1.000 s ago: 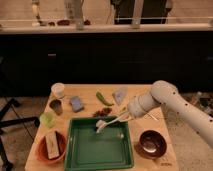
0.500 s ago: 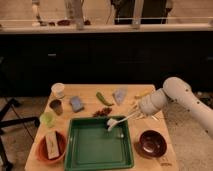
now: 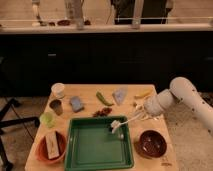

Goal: Place brush in purple bowl

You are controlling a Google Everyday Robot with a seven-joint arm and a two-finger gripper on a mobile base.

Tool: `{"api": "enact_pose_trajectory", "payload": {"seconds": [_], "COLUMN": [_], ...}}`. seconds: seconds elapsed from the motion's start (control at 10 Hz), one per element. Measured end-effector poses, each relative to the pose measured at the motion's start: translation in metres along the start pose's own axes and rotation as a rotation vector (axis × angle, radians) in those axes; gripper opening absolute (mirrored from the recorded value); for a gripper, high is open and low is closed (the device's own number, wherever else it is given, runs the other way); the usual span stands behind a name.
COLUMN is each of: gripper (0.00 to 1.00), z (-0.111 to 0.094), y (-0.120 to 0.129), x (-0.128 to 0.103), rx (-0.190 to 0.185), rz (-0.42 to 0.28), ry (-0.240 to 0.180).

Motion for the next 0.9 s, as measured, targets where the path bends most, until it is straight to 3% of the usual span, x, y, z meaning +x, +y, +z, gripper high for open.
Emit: {"api": "enact_pose_trajectory", "payload": {"seconds": [0.4, 0.5, 0.7, 0.9], "gripper": [0.1, 0.1, 0.1, 0.1], "z": [0.0, 0.002, 0.014, 0.013], "y": [0.0, -0.002, -0.008, -0.01], "x": [0.001, 0.002, 0.0, -0.003], "rx": [0.002, -0.014, -0.101, -0.14], "rz": [0.003, 0.003, -0.001, 0.003], "ry": [0.0, -0.014, -0.066, -0.073]}}
